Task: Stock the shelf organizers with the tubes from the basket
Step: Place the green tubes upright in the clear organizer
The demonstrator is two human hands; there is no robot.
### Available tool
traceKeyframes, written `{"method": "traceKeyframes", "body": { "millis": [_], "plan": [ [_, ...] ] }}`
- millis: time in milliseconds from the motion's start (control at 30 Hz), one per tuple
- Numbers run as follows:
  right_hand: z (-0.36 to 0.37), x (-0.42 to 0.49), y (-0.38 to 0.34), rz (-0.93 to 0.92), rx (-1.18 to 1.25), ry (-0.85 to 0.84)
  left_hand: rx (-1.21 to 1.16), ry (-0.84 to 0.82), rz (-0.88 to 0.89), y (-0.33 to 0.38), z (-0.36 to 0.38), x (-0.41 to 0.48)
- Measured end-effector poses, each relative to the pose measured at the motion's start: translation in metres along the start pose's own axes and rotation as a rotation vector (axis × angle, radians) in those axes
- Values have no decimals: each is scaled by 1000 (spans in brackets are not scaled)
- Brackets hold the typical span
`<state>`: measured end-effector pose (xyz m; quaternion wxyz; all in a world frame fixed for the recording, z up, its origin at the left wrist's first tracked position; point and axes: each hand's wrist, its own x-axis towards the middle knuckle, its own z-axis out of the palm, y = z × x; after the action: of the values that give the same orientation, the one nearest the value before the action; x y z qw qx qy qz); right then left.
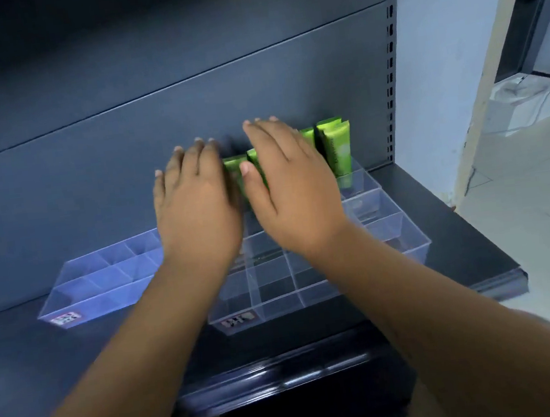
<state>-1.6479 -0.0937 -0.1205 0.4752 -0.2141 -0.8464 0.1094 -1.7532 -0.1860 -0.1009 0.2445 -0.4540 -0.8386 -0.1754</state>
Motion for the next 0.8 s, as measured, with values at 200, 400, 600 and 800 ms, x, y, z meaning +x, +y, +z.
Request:
{"method": "traceKeyframes", "body": {
  "millis": [200, 400, 600, 800],
  "plan": [
    [37, -39, -116, -58, 88, -275, 302, 60, -211, -116, -91, -117],
    [75, -103, -279, -325, 291, -461, 432, 49, -549, -209, -169, -260],
    [123, -187, -418, -491, 425, -653, 489, 37, -873, -271, -217, -378],
    [186, -283, -453, -553, 382, -1004, 410, -74, -1151, -311, -191, -480]
  ]
}}
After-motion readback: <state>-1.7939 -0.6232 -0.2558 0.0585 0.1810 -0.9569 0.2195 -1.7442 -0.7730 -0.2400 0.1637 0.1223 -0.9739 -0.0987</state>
